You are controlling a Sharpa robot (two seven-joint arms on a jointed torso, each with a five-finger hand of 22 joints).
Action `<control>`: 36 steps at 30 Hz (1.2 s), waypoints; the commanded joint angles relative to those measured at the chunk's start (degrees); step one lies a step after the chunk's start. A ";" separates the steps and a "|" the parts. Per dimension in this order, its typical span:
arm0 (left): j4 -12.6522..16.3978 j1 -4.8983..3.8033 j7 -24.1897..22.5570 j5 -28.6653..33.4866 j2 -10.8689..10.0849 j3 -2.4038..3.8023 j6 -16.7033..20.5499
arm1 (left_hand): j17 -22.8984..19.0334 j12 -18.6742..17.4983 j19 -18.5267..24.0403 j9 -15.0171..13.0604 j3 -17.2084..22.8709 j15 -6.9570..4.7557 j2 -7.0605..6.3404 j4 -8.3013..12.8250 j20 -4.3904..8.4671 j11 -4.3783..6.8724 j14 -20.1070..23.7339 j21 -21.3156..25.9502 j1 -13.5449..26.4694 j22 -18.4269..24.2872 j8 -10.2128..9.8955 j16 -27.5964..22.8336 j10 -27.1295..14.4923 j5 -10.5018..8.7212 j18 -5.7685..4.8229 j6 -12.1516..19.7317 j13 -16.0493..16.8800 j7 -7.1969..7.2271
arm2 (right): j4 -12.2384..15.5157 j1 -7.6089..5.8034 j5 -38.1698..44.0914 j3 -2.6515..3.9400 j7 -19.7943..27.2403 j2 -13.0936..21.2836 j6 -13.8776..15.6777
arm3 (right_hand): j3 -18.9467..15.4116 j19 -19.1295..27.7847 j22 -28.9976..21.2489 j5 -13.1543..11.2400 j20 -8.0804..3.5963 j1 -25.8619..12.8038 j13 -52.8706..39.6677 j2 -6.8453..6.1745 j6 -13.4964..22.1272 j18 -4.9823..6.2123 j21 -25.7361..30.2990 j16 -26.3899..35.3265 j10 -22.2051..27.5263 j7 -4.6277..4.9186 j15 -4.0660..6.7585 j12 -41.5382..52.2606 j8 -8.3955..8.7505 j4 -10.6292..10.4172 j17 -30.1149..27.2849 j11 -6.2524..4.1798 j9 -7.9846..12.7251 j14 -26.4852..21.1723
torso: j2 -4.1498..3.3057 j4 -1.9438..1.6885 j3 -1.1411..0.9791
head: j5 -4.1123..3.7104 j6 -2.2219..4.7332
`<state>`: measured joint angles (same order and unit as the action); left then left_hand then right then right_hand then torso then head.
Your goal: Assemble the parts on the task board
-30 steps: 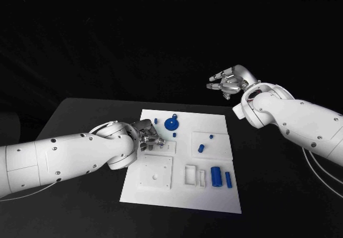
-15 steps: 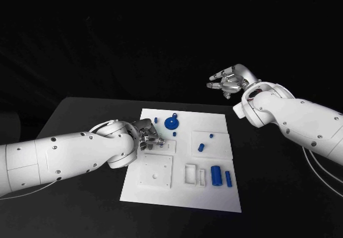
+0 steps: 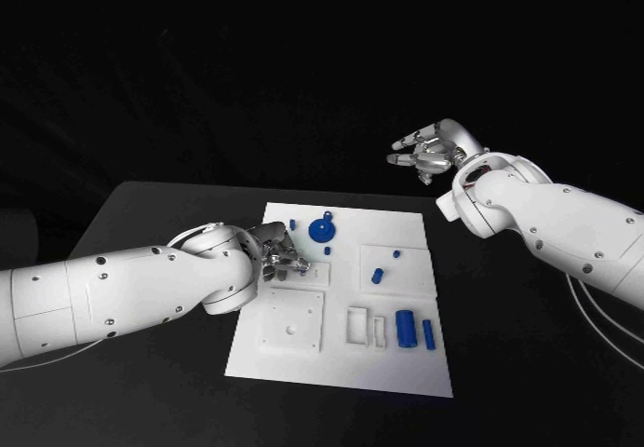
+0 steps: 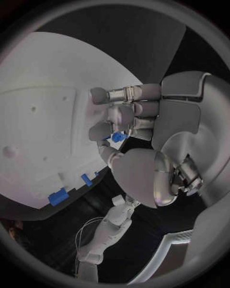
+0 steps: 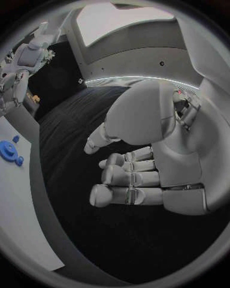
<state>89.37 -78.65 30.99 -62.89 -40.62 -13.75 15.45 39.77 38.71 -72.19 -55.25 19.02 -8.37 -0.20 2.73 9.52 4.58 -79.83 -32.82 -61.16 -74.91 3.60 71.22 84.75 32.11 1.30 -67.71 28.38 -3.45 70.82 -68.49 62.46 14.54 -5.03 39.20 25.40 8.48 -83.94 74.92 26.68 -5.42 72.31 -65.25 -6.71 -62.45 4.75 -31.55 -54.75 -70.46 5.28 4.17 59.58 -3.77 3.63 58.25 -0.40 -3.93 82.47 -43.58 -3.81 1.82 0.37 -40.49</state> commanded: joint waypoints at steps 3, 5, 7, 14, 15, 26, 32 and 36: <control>0.15 0.22 1.18 -0.95 0.14 -0.20 -2.80 | -0.02 -0.15 0.23 0.06 2.02 -0.08 0.70 1.79 -0.16 1.01 0.22 -0.28 -0.78 -1.01 0.14 -0.33 1.88 -0.17 -0.25 -6.23 0.05 5.46 | -0.01 -0.01 -0.11 0.03 0.20 -0.07 -0.79 | -0.09 -2.59 3.33 0.29 0.19 -0.60 0.08 0.06 0.00 1.17 0.36 0.15 0.42 0.17 0.03 -0.11 0.20 0.27 -0.06 0.03 0.08 -0.54 | 0.00 -0.01 0.00 | 0.00 -0.07; 0.16 0.22 1.28 -1.06 0.13 -0.20 -3.02 | 0.15 -0.13 0.22 0.33 1.84 -0.08 0.59 1.67 -0.17 1.02 0.16 -0.30 -0.91 -1.01 0.17 -0.22 1.88 -0.25 -0.25 -6.33 0.20 5.48 | -0.02 -0.01 -0.13 0.03 0.20 -0.07 -0.79 | -0.09 -2.59 3.33 0.29 0.19 -0.60 0.08 0.06 0.00 1.17 0.36 0.15 0.42 0.17 0.03 -0.11 0.20 0.27 -0.06 0.03 0.08 -0.54 | 0.00 -0.01 0.01 | 0.01 -0.09; 0.17 0.22 1.37 -1.16 0.12 -0.20 -3.22 | 0.18 -0.09 0.21 0.35 1.80 -0.07 0.53 1.65 -0.18 1.03 0.13 -0.32 -0.93 -1.01 0.18 -0.18 1.88 -0.25 -0.25 -6.37 0.24 5.50 | -0.04 -0.01 -0.15 0.03 0.21 -0.08 -0.80 | -0.13 -2.62 3.37 0.40 0.19 -0.67 0.15 0.12 0.00 1.16 0.40 0.20 0.47 0.16 0.02 -0.12 0.19 0.19 -0.13 0.03 0.08 -0.56 | -0.02 -0.03 0.00 | 0.00 -0.13; 0.15 0.22 1.53 -1.35 0.10 -0.20 -4.23 | 0.37 0.00 0.21 0.46 1.46 -0.04 0.34 1.28 -0.21 1.02 0.09 -0.34 -0.79 -1.01 0.18 -0.04 1.89 -0.34 -0.27 -6.53 0.28 5.55 | -0.16 -0.01 -0.22 0.03 0.24 -0.13 -0.87 | -0.13 -2.62 3.37 0.40 0.19 -0.67 0.15 0.12 0.00 1.16 0.40 0.20 0.47 0.16 0.02 -0.12 0.19 0.19 -0.13 0.03 0.08 -0.56 | -0.02 -0.02 0.01 | 0.10 -0.29; 0.15 0.22 1.54 -1.35 0.09 -0.20 -4.35 | 0.43 0.02 0.22 0.48 1.43 -0.03 0.31 1.24 -0.23 1.02 0.06 -0.33 -0.80 -1.01 0.18 0.01 1.89 -0.36 -0.28 -6.57 0.27 5.56 | -0.16 -0.01 -0.23 0.03 0.24 -0.12 -0.87 | -0.13 -2.62 3.37 0.40 0.19 -0.67 0.15 0.12 0.00 1.16 0.40 0.20 0.47 0.16 0.02 -0.12 0.19 0.19 -0.13 0.03 0.08 -0.56 | -0.02 -0.02 0.02 | 0.11 -0.31; 0.19 0.22 1.76 -1.58 0.07 -0.20 -5.23 | 0.97 0.48 0.19 0.61 1.25 -0.02 0.19 1.11 -0.26 1.03 -0.04 -0.42 -1.02 -1.03 0.22 0.43 1.91 -0.44 -0.30 -6.96 0.11 5.65 | -0.16 -0.01 -0.26 0.02 0.25 -0.07 -0.99 | -0.13 -2.63 3.38 0.45 0.19 -0.66 0.24 0.16 -0.01 1.17 0.63 0.24 0.55 0.16 0.02 -0.15 0.19 0.19 -0.19 0.03 0.08 -0.60 | -0.04 -0.03 0.02 | 0.11 -0.59; 0.21 0.22 1.94 -1.82 0.03 -0.20 -5.57 | 1.08 0.61 0.21 0.60 1.22 0.00 0.09 1.22 -0.28 1.03 -0.02 -0.44 -1.19 -1.03 0.22 0.54 1.89 -0.48 -0.28 -7.09 0.03 5.68 | -0.21 0.00 -0.30 0.02 0.28 -0.09 -1.02 | -0.08 -2.63 3.37 0.86 0.19 -0.72 0.25 0.19 0.00 1.17 0.69 0.27 0.57 0.16 0.03 -0.14 0.19 0.13 -0.22 0.03 0.08 -0.62 | -0.01 -0.06 0.01 | 0.12 -0.71; 0.20 0.22 2.02 -1.95 0.01 -0.20 -5.68 | 1.56 0.88 0.19 0.56 1.09 0.01 -0.04 1.27 -0.30 1.08 -0.14 -0.54 -1.16 -1.05 0.26 0.88 1.89 -0.44 -0.27 -7.48 0.00 5.78 | -0.21 0.00 -0.33 0.02 0.30 -0.09 -1.02 | -0.05 -2.63 3.37 1.02 0.19 -0.72 0.27 0.18 -0.01 1.17 0.73 0.27 0.57 0.16 0.03 -0.15 0.19 0.14 -0.23 0.02 0.08 -0.62 | 0.00 -0.02 0.01 | 0.17 -0.72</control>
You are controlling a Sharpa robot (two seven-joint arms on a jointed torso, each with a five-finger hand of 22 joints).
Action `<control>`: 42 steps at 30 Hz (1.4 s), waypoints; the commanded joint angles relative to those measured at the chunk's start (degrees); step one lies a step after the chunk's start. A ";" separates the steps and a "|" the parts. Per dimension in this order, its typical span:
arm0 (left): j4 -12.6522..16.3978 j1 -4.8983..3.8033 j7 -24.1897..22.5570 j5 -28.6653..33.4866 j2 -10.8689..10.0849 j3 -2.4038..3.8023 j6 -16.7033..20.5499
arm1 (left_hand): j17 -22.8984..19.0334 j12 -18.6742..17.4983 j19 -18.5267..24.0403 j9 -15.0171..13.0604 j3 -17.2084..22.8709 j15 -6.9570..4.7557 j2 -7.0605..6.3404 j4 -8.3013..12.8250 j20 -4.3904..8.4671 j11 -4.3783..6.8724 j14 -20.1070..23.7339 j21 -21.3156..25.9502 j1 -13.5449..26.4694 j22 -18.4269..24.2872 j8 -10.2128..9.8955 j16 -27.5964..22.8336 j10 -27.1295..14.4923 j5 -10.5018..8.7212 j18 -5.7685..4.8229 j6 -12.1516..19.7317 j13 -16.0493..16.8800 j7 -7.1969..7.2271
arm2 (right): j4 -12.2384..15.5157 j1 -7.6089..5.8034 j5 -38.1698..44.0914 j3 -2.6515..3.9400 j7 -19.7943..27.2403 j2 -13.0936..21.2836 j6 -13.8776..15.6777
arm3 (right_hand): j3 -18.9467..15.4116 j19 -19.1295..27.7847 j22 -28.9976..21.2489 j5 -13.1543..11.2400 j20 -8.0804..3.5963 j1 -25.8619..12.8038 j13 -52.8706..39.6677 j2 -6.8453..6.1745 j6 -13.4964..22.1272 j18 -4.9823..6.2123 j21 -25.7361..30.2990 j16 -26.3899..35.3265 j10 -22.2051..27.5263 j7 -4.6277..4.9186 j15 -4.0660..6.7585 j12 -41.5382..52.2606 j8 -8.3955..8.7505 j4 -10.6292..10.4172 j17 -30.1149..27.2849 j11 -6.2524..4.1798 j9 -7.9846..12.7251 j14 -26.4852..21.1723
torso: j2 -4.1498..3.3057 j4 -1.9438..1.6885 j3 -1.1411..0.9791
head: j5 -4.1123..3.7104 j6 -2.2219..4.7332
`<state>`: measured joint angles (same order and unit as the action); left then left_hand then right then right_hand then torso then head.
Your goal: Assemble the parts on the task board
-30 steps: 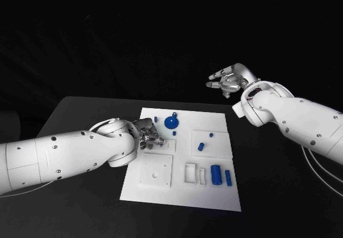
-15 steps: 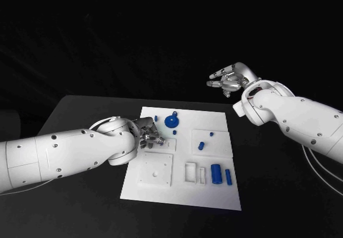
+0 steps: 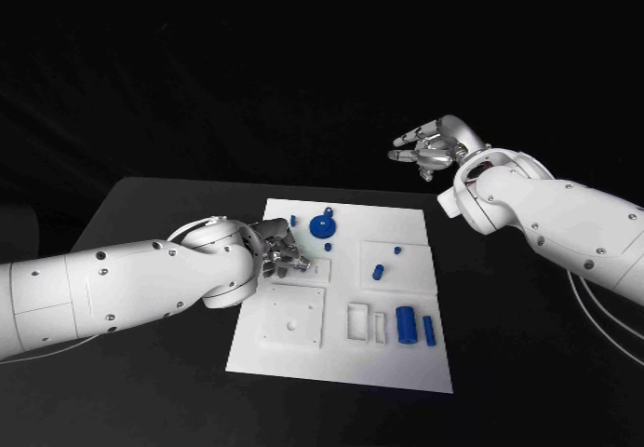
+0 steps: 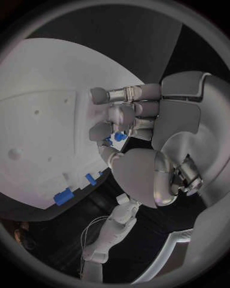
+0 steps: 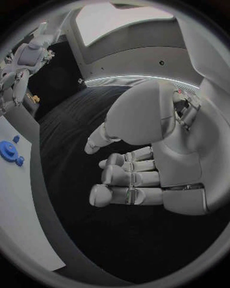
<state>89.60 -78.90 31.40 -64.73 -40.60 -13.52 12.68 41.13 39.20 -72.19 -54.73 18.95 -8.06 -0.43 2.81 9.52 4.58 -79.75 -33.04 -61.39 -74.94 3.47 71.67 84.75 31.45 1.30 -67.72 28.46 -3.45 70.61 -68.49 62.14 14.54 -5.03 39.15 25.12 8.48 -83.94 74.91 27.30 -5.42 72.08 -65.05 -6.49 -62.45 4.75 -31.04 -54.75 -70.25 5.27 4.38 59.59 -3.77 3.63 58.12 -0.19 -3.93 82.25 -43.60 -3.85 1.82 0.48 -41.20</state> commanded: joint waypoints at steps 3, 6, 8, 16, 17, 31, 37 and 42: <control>-0.06 0.47 1.62 -0.17 -0.02 -0.43 -2.93 | 0.47 0.65 0.22 -0.48 1.00 -0.34 0.09 1.04 -0.31 1.14 -0.22 -0.41 -0.69 -1.01 0.33 0.66 1.87 0.32 -0.24 -7.88 -0.12 5.93 | -0.01 -0.01 -0.04 0.03 0.32 -0.02 -0.74 | -0.02 -2.64 3.39 0.53 0.19 -0.49 0.05 -0.08 0.00 1.16 0.18 0.25 0.36 0.17 -0.19 -0.12 0.19 0.16 -0.08 -0.20 0.08 -0.39 | 0.01 0.04 0.00 | 0.05 -0.01; -0.08 0.47 1.62 -0.25 0.00 -0.43 -2.93 | 0.68 0.81 0.20 -0.87 1.02 -0.32 0.09 1.03 -0.33 1.18 -0.28 -0.48 -0.64 -1.01 0.41 0.81 1.88 0.38 -0.22 -8.07 -0.16 5.99 | -0.03 -0.01 -0.06 0.03 0.33 -0.01 -0.74 | 0.01 -2.64 3.37 0.65 0.19 -0.52 0.06 -0.08 0.01 1.17 0.28 0.27 0.37 0.17 -0.18 -0.12 0.19 0.15 -0.10 -0.19 0.08 -0.39 | 0.00 0.07 0.01 | 0.04 0.00; -0.10 0.47 1.60 -0.29 0.01 -0.43 -2.94 | 0.75 0.92 0.21 -1.52 1.03 -0.34 0.05 1.01 -0.33 1.17 -0.26 -0.58 -0.55 -1.02 0.41 0.87 1.88 0.40 -0.18 -8.21 -0.26 6.04 | -0.04 0.00 -0.07 0.03 0.34 -0.01 -0.75 | 0.01 -2.64 3.37 0.65 0.19 -0.52 0.06 -0.08 0.01 1.17 0.28 0.27 0.37 0.17 -0.18 -0.12 0.19 0.15 -0.10 -0.19 0.08 -0.39 | 0.01 0.09 0.01 | 0.00 -0.05; -0.13 0.47 1.58 -0.51 0.10 -0.43 -2.96 | 1.10 1.36 0.24 -4.14 0.99 -0.40 -0.09 1.10 -0.30 1.23 -0.34 -0.68 -0.49 -0.98 0.46 1.17 1.87 0.41 -0.19 -8.56 -0.41 6.24 | -0.10 0.00 -0.13 0.03 0.37 -0.06 -0.77 | 0.07 -2.65 3.38 0.77 0.18 -0.60 0.09 -0.09 0.00 1.16 0.29 0.29 0.39 0.18 -0.18 -0.14 0.19 0.13 -0.12 -0.19 0.08 -0.41 | -0.01 -0.01 0.01 | -0.05 -0.13; -0.13 0.47 1.57 -0.60 0.12 -0.43 -2.96 | 1.13 1.43 0.25 -4.98 0.99 -0.45 -0.11 1.20 -0.29 1.18 -0.31 -0.68 -0.61 -0.97 0.44 1.20 1.85 0.34 -0.17 -8.47 -0.44 6.23 | -0.11 0.00 -0.13 0.03 0.37 -0.08 -0.77 | 0.07 -2.65 3.38 0.77 0.18 -0.60 0.09 -0.09 0.00 1.16 0.29 0.29 0.39 0.18 -0.18 -0.14 0.19 0.13 -0.12 -0.19 0.08 -0.41 | 0.01 -0.02 0.00 | -0.03 -0.15; -0.06 0.47 1.61 -1.32 0.26 -0.43 -3.87 | 2.57 2.24 0.32 -6.38 0.31 -0.39 -0.58 1.03 -0.40 1.30 -0.45 -0.92 -1.60 -1.01 2.27 2.00 1.85 -0.42 -0.13 -8.66 -0.31 6.55 | -0.31 0.05 -0.22 0.03 0.43 -0.19 -0.90 | 0.09 -2.66 3.37 0.86 0.18 -0.69 0.11 -0.07 0.03 1.17 0.38 0.29 0.40 0.17 -0.18 -0.15 0.19 0.06 -0.13 -0.19 0.08 -0.40 | 0.01 0.02 0.00 | 0.15 -0.33; -0.16 0.48 1.62 -1.34 0.31 -0.43 -4.44 | 3.24 2.68 0.39 -6.47 0.04 -0.32 -0.62 1.22 -0.53 1.28 -0.53 -1.00 -1.72 -1.00 3.81 2.33 1.84 -0.54 -0.06 -8.49 -0.22 6.67 | -0.36 0.08 -0.22 0.03 0.45 -0.23 -0.97 | 0.09 -2.66 3.37 0.86 0.18 -0.69 0.11 -0.07 0.03 1.17 0.38 0.29 0.40 0.17 -0.18 -0.15 0.19 0.06 -0.13 -0.19 0.08 -0.40 | 0.00 0.02 -0.01 | 0.16 -0.47; -0.27 0.52 1.67 -1.35 0.36 -0.43 -4.52 | 3.55 2.82 0.42 -6.39 0.06 -0.29 -0.31 1.26 -0.61 1.26 -0.53 -1.10 -1.70 -1.01 4.46 2.46 1.85 -0.58 0.04 -8.29 -0.23 6.69 | -0.43 0.12 -0.23 0.03 0.45 -0.25 -1.00 | 0.09 -2.66 3.37 0.86 0.18 -0.69 0.11 -0.07 0.03 1.17 0.38 0.29 0.40 0.17 -0.18 -0.15 0.19 0.06 -0.13 -0.19 0.08 -0.40 | 0.02 0.03 0.01 | 0.17 -0.54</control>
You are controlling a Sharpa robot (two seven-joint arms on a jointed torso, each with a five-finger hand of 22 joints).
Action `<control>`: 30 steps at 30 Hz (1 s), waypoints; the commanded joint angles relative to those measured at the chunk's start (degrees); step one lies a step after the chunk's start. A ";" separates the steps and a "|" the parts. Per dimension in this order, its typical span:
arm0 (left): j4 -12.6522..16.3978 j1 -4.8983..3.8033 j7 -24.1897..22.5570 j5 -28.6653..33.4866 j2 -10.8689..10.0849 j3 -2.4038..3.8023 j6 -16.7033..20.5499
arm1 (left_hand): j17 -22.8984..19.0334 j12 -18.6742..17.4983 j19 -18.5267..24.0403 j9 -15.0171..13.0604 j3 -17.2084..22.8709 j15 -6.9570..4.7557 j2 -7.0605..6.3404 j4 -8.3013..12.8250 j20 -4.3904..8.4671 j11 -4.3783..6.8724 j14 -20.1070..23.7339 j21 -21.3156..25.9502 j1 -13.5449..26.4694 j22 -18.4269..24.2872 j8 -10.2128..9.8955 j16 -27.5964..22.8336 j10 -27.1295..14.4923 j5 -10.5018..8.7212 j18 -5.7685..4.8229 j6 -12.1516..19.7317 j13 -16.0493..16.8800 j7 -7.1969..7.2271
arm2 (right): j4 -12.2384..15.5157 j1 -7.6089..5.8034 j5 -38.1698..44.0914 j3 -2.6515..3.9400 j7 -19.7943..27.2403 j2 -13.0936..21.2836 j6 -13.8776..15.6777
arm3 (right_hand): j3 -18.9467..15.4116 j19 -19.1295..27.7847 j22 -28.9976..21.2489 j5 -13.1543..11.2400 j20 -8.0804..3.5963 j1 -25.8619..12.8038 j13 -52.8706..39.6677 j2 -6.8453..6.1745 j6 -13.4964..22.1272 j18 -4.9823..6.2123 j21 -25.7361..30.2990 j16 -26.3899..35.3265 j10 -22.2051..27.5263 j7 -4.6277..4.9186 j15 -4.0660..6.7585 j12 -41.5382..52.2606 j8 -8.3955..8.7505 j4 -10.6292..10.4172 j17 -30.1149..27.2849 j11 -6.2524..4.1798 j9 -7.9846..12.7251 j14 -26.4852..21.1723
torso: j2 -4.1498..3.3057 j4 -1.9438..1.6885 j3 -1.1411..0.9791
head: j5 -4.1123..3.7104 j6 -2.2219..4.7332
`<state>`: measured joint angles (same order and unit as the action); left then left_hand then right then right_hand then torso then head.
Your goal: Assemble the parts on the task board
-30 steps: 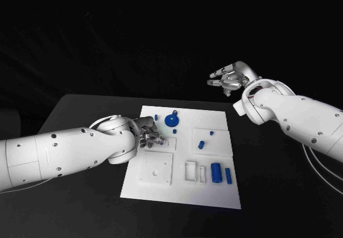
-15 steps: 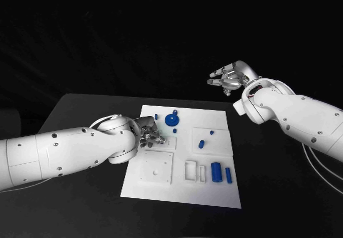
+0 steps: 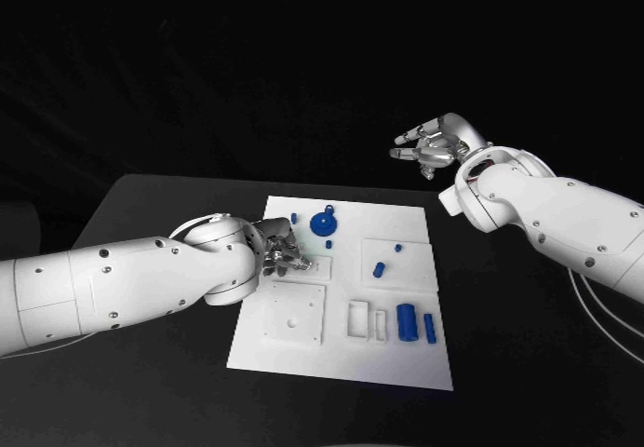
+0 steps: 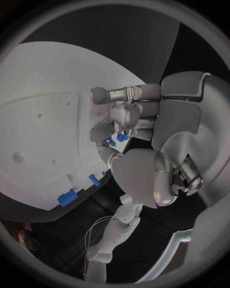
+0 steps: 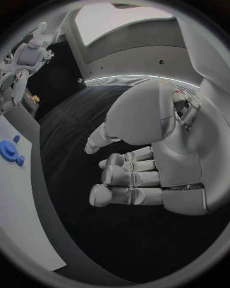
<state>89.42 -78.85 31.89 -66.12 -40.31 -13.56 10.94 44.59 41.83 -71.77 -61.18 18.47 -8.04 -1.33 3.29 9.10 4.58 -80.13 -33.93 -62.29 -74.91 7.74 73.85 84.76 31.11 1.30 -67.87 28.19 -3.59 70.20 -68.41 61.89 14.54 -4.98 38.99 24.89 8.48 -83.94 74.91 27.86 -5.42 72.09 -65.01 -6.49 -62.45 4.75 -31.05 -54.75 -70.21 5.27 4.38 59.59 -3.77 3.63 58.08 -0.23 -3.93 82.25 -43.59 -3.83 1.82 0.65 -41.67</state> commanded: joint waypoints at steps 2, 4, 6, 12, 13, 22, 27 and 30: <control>-0.12 0.49 1.21 0.03 0.08 -0.39 -2.74 | 0.12 0.20 0.00 0.07 0.62 -0.31 0.77 0.77 -0.21 1.25 -0.16 -0.21 -0.81 -1.03 0.23 0.29 1.83 -0.29 0.05 -8.11 0.03 6.82 | -0.04 0.05 0.02 0.03 0.40 -0.10 -0.79 | 0.09 -2.66 3.37 0.29 0.18 -0.69 0.08 -0.07 0.03 1.17 0.38 0.29 0.36 0.17 -0.17 -0.15 0.19 0.06 -0.08 -0.15 0.08 -0.40 | 0.01 0.00 0.02 | 0.00 -0.07; -0.14 0.50 1.23 0.03 0.10 -0.38 -2.64 | 0.14 0.22 -0.01 0.08 0.73 -0.31 1.03 0.76 -0.21 1.25 -0.17 -0.22 -0.82 -1.03 0.29 0.29 1.84 -0.39 0.07 -8.08 0.01 6.81 | -0.07 0.08 0.02 0.03 0.41 -0.12 -0.80 | 0.09 -2.66 3.37 0.29 0.18 -0.69 0.08 -0.07 0.03 1.17 0.38 0.29 0.36 0.17 -0.17 -0.15 0.19 0.06 -0.08 -0.15 0.08 -0.40 | -0.01 0.00 0.03 | -0.02 -0.07; -0.18 0.52 1.22 0.03 0.11 -0.38 -2.50 | 0.16 0.23 -0.02 0.07 0.84 -0.30 1.31 0.73 -0.22 1.25 -0.19 -0.23 -0.79 -1.03 0.35 0.29 1.84 -0.49 0.09 -8.04 0.00 6.80 | -0.10 0.12 -0.01 0.03 0.42 -0.15 -0.82 | 0.09 -2.66 3.37 0.29 0.18 -0.69 0.08 -0.07 0.03 1.17 0.38 0.29 0.36 0.17 -0.17 -0.15 0.19 0.06 -0.08 -0.15 0.08 -0.40 | 0.00 0.00 0.04 | -0.03 -0.06; -0.36 0.55 1.20 0.03 0.15 -0.38 -2.27 | 0.28 0.30 -0.06 -0.03 0.97 -0.29 1.68 1.09 -0.27 1.25 -0.29 -0.27 -0.42 -1.01 0.75 0.32 1.84 -0.56 0.21 -7.82 -0.13 6.80 | -0.22 0.31 -0.05 0.03 0.45 -0.21 -0.85 | 0.21 -2.67 3.39 0.38 0.18 -0.72 0.10 -0.01 0.01 1.16 0.35 0.32 0.38 0.17 -0.17 -0.13 0.18 0.00 -0.12 -0.16 0.08 -0.41 | 0.00 0.03 0.04 | -0.05 -0.11; -0.41 0.56 1.20 0.03 0.16 -0.38 -2.24 | 0.35 0.35 -0.05 0.01 1.01 -0.30 1.77 1.15 -0.27 1.26 -0.28 -0.28 -0.43 -1.02 0.79 0.32 1.84 -0.59 0.19 -7.84 -0.13 6.81 | -0.24 0.34 -0.05 0.03 0.46 -0.22 -0.87 | 0.21 -2.67 3.39 0.38 0.18 -0.72 0.10 -0.01 0.01 1.16 0.35 0.32 0.38 0.17 -0.17 -0.13 0.18 0.00 -0.12 -0.16 0.08 -0.41 | 0.00 0.02 0.04 | -0.09 -0.13; -0.83 0.56 1.16 0.58 0.18 -0.36 -2.39 | 1.17 0.79 -0.12 -0.09 1.30 -0.29 2.57 1.23 -0.31 1.32 -0.49 -0.44 0.06 -1.06 1.06 0.76 1.83 -0.71 0.23 -7.98 -0.02 6.90 | -0.32 0.52 -0.07 0.03 0.45 -0.22 -0.93 | 0.28 -2.68 3.39 0.46 0.17 -0.70 0.07 -0.01 0.02 1.16 0.37 0.31 0.36 0.17 -0.17 -0.08 0.19 0.06 -0.12 -0.16 0.08 -0.40 | 0.02 0.02 0.04 | -0.11 -0.12; -1.20 0.56 1.14 1.55 0.56 -0.36 -3.13 | 1.95 1.13 -0.04 -0.26 1.39 -0.21 2.93 1.64 -0.45 1.35 -0.57 -0.55 0.67 -1.06 1.33 1.12 1.84 -0.84 0.29 -8.26 0.09 6.98 | -0.37 0.60 -0.07 0.03 0.44 -0.25 -1.00 | 0.41 -2.66 3.38 0.77 0.17 -0.68 0.10 -0.02 0.01 1.16 0.43 0.32 0.40 0.17 -0.16 -0.12 0.20 0.16 -0.13 -0.16 0.09 -0.41 | 0.04 0.01 -0.01 | -0.12 -0.20; -1.31 0.55 1.15 2.08 0.72 -0.35 -3.64 | 2.50 1.50 0.02 -0.39 1.30 -0.13 3.19 1.73 -0.64 1.37 -0.63 -0.65 0.92 -1.07 1.49 1.38 1.82 -0.97 0.42 -8.44 0.28 7.04 | -0.43 0.65 -0.07 0.03 0.43 -0.29 -1.05 | 0.48 -2.66 3.38 0.90 0.17 -0.71 0.09 0.00 -0.01 1.16 0.45 0.34 0.40 0.17 -0.16 -0.11 0.19 0.20 -0.14 -0.17 0.08 -0.42 | -0.01 0.04 -0.03 | -0.12 -0.24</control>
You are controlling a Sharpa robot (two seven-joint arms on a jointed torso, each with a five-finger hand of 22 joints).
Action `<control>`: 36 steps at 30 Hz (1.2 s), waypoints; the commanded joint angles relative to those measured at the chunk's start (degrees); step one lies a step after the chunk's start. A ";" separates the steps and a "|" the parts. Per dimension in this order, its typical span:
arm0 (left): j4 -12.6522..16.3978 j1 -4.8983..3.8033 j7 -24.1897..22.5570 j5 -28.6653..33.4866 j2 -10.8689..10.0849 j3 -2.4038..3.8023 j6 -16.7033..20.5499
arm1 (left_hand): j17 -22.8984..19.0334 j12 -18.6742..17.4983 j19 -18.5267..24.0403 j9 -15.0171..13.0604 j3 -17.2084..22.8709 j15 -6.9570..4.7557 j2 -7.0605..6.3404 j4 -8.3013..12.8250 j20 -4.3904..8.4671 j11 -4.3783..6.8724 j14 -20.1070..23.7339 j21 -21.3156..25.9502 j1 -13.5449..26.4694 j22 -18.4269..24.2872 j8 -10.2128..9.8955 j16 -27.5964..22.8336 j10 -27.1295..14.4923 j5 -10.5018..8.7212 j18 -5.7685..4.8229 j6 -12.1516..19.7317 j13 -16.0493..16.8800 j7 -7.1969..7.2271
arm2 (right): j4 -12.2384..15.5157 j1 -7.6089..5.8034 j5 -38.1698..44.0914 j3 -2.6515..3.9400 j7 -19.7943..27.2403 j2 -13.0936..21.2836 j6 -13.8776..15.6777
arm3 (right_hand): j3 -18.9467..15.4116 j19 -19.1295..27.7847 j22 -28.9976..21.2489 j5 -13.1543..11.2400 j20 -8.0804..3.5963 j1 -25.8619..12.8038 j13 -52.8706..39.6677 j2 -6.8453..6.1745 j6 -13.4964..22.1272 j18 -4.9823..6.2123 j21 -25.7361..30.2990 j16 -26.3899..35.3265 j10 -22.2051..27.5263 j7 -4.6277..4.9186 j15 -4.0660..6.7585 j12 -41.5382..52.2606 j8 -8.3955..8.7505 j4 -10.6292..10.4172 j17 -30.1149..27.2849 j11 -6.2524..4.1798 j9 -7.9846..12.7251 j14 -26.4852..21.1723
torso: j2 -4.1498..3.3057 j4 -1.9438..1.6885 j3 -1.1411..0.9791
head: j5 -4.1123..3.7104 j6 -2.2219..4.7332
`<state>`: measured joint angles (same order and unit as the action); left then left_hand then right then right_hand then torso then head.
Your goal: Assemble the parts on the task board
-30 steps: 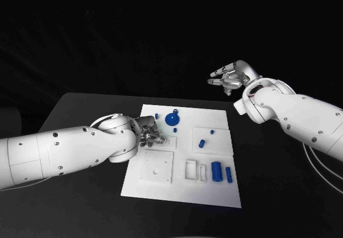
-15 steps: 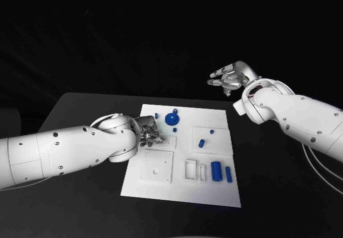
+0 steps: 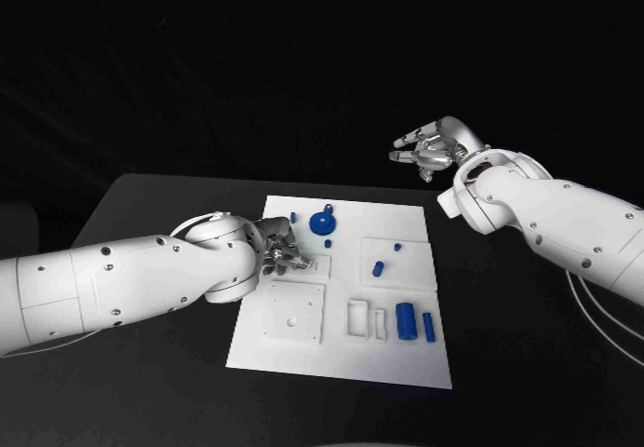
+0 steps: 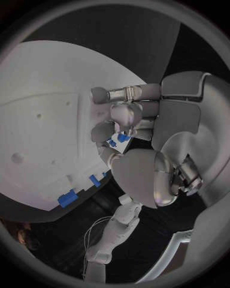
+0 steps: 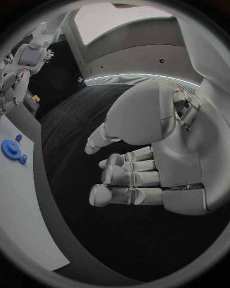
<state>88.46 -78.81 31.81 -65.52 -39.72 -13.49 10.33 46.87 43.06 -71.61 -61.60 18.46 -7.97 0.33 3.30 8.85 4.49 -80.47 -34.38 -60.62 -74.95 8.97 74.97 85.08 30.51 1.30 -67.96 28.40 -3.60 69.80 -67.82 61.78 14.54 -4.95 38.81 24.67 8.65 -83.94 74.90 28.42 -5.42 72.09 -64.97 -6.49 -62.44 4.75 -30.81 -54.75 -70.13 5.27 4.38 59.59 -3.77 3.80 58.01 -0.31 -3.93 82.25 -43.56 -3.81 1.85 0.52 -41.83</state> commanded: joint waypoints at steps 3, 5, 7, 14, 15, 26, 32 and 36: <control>-0.51 0.50 1.21 2.15 0.20 -0.42 -3.47 | 0.66 0.52 -0.09 -0.08 1.27 -0.13 1.82 1.59 -0.54 1.49 -0.38 -0.27 -0.53 -1.04 0.38 0.47 1.49 -0.55 0.51 -8.51 0.22 7.11 | -0.10 0.12 0.04 0.03 0.40 -0.16 -0.90 | 0.38 -2.66 3.38 0.51 0.16 -0.73 0.06 -0.03 -0.02 1.15 0.22 0.36 0.33 0.18 -0.15 -0.12 0.19 0.10 -0.09 -0.09 0.08 -0.43 | -0.03 0.00 -0.03 | -0.02 -0.16; -0.65 0.50 1.16 2.80 0.23 -0.42 -3.71 | 1.02 0.78 -0.04 -0.19 1.12 -0.11 2.64 1.10 -0.72 1.52 -0.41 -0.32 -0.35 -1.03 0.51 0.62 1.49 -4.15 0.63 -8.73 0.38 7.22 | -0.15 0.16 0.04 0.03 0.40 -0.18 -0.96 | 0.38 -2.66 3.38 0.51 0.16 -0.73 0.06 -0.03 -0.02 1.15 0.22 0.36 0.33 0.18 -0.15 -0.12 0.19 0.10 -0.09 -0.09 0.08 -0.43 | -0.01 -0.01 -0.04 | -0.04 -0.21; -0.75 0.50 1.12 3.15 0.26 -0.41 -3.91 | 1.27 1.00 0.02 -0.30 1.73 -0.03 3.10 0.88 -0.97 1.51 -0.39 -0.37 -0.26 -1.02 0.56 0.70 1.45 -7.45 0.85 -8.79 0.57 7.23 | -0.18 0.19 0.04 0.03 0.39 -0.19 -1.01 | 0.45 -2.67 3.40 0.61 0.16 -0.73 0.06 -0.03 0.00 1.15 0.17 0.32 0.33 0.18 -0.15 -0.11 0.20 0.17 -0.06 -0.09 0.09 -0.41 | -0.02 -0.02 -0.06 | -0.07 -0.20; -0.94 0.49 0.98 3.66 0.37 -0.41 -4.67 | 1.57 1.04 0.12 -0.45 2.41 0.05 2.84 1.04 -1.20 1.47 -0.41 -0.54 0.12 -1.02 0.58 0.72 1.46 -7.60 1.13 -8.90 0.79 7.22 | -0.27 0.34 0.04 0.03 0.40 -0.24 -1.11 | 0.51 -2.67 3.40 0.74 0.16 -0.81 0.07 -0.04 0.00 1.15 0.19 0.32 0.36 0.19 -0.15 -0.13 0.19 0.21 -0.06 -0.10 0.09 -0.41 | 0.01 0.00 -0.03 | -0.07 -0.30; -0.95 0.49 0.96 3.67 0.39 -0.41 -4.72 | 1.59 1.04 0.13 -0.45 2.40 0.05 2.84 1.03 -1.20 1.47 -0.42 -0.55 0.13 -1.02 0.58 0.73 1.46 -7.62 1.13 -8.91 0.80 7.23 | -0.27 0.35 0.04 0.03 0.40 -0.24 -1.12 | 0.63 -2.67 3.38 0.89 0.15 -0.85 0.04 -0.02 0.01 1.16 0.26 0.32 0.34 0.19 -0.15 -0.09 0.20 0.31 -0.06 -0.09 0.09 -0.41 | 0.01 -0.01 -0.02 | -0.07 -0.32; -1.19 0.48 0.81 3.25 0.99 -0.41 -5.25 | 2.02 1.17 0.18 -0.42 1.00 0.10 3.25 0.08 -1.38 1.47 -0.49 -0.64 -0.27 -0.99 0.49 0.79 1.44 -11.30 1.25 -9.25 1.14 7.30 | -0.32 0.46 0.04 0.03 0.41 -0.31 -1.23 | 0.72 -2.67 3.39 1.00 0.15 -0.92 0.10 -0.01 -0.02 1.15 0.24 0.37 0.39 0.18 -0.14 -0.16 0.19 0.40 -0.09 -0.10 0.09 -0.44 | -0.04 -0.01 -0.03 | -0.02 -0.40; -1.48 0.48 0.78 2.41 1.25 -0.41 -5.38 | 2.18 1.25 0.16 -0.43 0.67 0.11 3.49 -0.34 -1.42 1.48 -0.54 -0.66 -0.34 -0.99 0.48 0.85 1.45 -12.18 1.27 -9.35 1.24 7.33 | -0.45 0.56 0.03 0.03 0.41 -0.40 -1.32 | 0.83 -2.66 3.38 1.18 0.15 -1.02 0.07 0.05 -0.06 1.15 0.30 0.41 0.38 0.17 -0.14 -0.12 0.21 0.44 -0.12 -0.11 0.09 -0.45 | 0.00 -0.01 -0.06 | -0.01 -0.40; -1.68 0.47 0.76 2.12 1.38 -0.40 -5.54 | 2.28 1.26 0.17 -0.46 0.58 0.11 3.55 -0.42 -1.44 1.48 -0.56 -0.67 -0.45 -0.99 0.49 0.89 1.45 -12.28 1.29 -9.38 1.27 7.34 | -0.51 0.68 0.01 0.03 0.42 -0.45 -1.37 | 0.95 -2.67 3.39 1.48 0.14 -1.14 0.06 0.04 -0.07 1.14 0.26 0.34 0.38 0.16 -0.13 -0.11 0.19 0.48 -0.06 -0.12 0.09 -0.42 | -0.04 0.02 -0.05 | -0.01 -0.38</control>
<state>86.88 -79.12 31.83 -63.48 -38.65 -13.28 8.26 49.11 44.03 -71.36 -61.99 19.34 -7.75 1.61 2.96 7.87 4.08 -80.66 -34.81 -59.35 -74.92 9.71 75.62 85.71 18.45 2.24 -68.87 29.61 -3.75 69.31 -67.23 61.74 14.54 -4.95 38.46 24.13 9.12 -83.94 74.90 29.51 -5.42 71.62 -64.91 -6.47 -62.44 4.75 -30.82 -54.53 -70.14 5.27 4.38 59.59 -3.77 4.27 57.93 -0.30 -3.93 82.25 -43.58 -3.83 1.81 0.49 -42.23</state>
